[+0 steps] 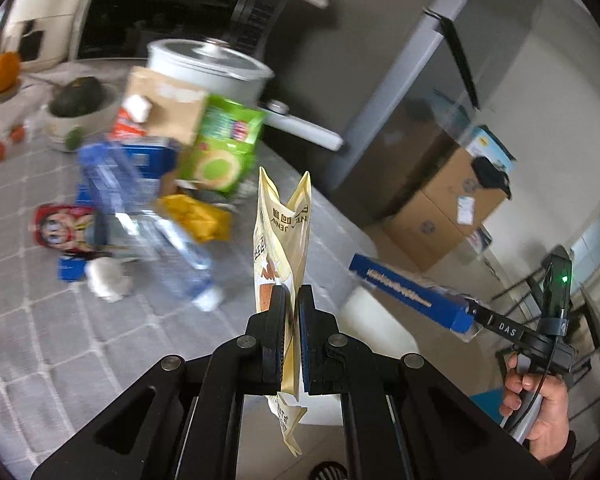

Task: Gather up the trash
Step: 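Carry the bread bag and blue box to the white bin and release both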

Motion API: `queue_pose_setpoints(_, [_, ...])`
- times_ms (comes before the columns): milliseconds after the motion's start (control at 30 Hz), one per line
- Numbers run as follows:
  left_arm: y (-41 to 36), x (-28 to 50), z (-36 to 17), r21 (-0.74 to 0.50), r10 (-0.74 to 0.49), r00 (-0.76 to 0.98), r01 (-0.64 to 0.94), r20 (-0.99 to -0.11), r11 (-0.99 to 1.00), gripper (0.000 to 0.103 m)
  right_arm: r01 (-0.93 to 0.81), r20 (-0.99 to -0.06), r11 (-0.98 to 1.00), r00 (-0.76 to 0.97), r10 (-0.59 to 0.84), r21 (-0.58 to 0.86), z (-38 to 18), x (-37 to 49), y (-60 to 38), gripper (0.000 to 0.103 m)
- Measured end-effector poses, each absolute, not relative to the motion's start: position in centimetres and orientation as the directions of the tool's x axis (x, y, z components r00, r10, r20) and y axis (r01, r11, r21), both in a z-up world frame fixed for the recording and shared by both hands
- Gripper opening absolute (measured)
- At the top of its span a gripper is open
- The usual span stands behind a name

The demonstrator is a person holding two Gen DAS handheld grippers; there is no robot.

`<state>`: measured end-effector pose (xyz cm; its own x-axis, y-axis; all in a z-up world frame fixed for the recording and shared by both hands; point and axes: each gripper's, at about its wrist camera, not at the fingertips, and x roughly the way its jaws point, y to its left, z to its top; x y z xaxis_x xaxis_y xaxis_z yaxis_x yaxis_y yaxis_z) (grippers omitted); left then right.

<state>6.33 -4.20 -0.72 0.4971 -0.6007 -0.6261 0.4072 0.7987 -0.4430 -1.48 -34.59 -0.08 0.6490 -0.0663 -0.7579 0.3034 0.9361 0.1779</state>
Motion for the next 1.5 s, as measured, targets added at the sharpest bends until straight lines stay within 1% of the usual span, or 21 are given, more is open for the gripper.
queue_pose_setpoints(200, [-9.5, 5.4, -1.3, -0.446, -0.649, 0.412, 0.489, -0.64, 0.75, 0.006, 0.339, -0.787, 0.934, 0.604, -0.124, 0.113, -0.5, -4.5, -36.4, 0.017])
queue_pose_setpoints(433, [-16.0, 4.2, -3.7, -0.431, -0.66, 0.305, 0.56, -0.687, 0.707, 0.006, 0.365, -0.86, 0.928, 0.494, -0.129, 0.07, -4.3, -4.3, -37.9, 0.017])
queue_pose_setpoints(533, [-18.3, 4.3, -5.1, -0.415, -0.645, 0.279, 0.575, -0.711, 0.705, 0.006, 0.368, -0.874, 0.929, 0.464, -0.145, 0.041, -5.4, -3.8, -38.2, 0.017])
queue_pose_setpoints(733, [-22.4, 5.4, -8.7, -0.394, -0.607, 0.227, 0.582, -0.761, 0.712, 0.006, 0.387, -0.9, 0.921, 0.417, -0.124, 0.053, -7.3, -3.6, -39.7, 0.017])
queue_pose_setpoints(967, [-26.0, 6.4, -12.7, -0.322, -0.524, 0.209, 0.589, -0.826, 0.742, 0.006, 0.402, -0.915, 0.915, 0.378, -0.138, 0.028, -8.4, -3.8, -41.0, 0.017])
queue_pose_setpoints(1100, [-27.0, 7.2, -14.3, -0.262, -0.456, 0.218, 0.578, -0.863, 0.773, 0.011, 0.407, -0.92, 0.913, 0.369, -0.134, 0.03, -8.6, -3.9, -41.4, 0.017])
queue_pose_setpoints(1133, [-26.8, 7.3, -14.6, -0.253, -0.44, 0.214, 0.573, -0.872, 0.779, 0.014, 0.41, -0.921, 0.912, 0.365, -0.134, 0.03, -8.7, -4.0, -41.6, 0.017])
queue_pose_setpoints(1200, [-26.8, 7.6, -15.0, -0.237, -0.412, 0.214, 0.554, -0.886, 0.798, 0.03, 0.418, -0.924, 0.908, 0.359, -0.133, 0.032, -8.8, -4.0, -41.8, 0.017])
queue_pose_setpoints(1233, [-26.7, 7.6, -15.0, -0.232, -0.402, 0.217, 0.543, -0.889, 0.807, 0.05, 0.424, -0.926, 0.905, 0.354, -0.132, 0.033, -8.9, -4.1, -42.0, 0.017])
queue_pose_setpoints(1267, [-26.5, 7.6, -14.8, -0.233, -0.402, 0.221, 0.537, -0.889, 0.81, 0.067, 0.427, -0.927, 0.903, 0.351, -0.132, 0.034, -9.1, -4.0, -42.1, 0.017])
queue_pose_setpoints(1300, [-26.0, 7.9, -14.7, -0.237, -0.406, 0.222, 0.536, -0.887, 0.81, 0.071, 0.43, -0.928, 0.902, 0.348, -0.131, 0.034, -9.2, -4.0, -42.2, 0.017])
queue_pose_setpoints(1400, [-25.1, 7.8, -13.8, -0.253, -0.425, 0.224, 0.536, -0.877, 0.805, 0.079, 0.426, -0.931, 0.904, 0.339, -0.131, 0.028, -9.3, -3.9, -42.1, 0.018])
queue_pose_setpoints(1467, [-24.5, 7.5, -13.0, -0.262, -0.438, 0.225, 0.541, -0.87, 0.799, 0.09, 0.42, -0.933, 0.907, 0.334, -0.131, 0.023, -9.5, -3.7, -41.8, 0.018])
queue_pose_setpoints(1500, [-24.2, 7.4, -12.6, -0.259, -0.44, 0.23, 0.545, -0.868, 0.797, 0.092, 0.416, -0.935, 0.909, 0.33, -0.13, 0.02, -9.6, -3.6, -41.7, 0.018])
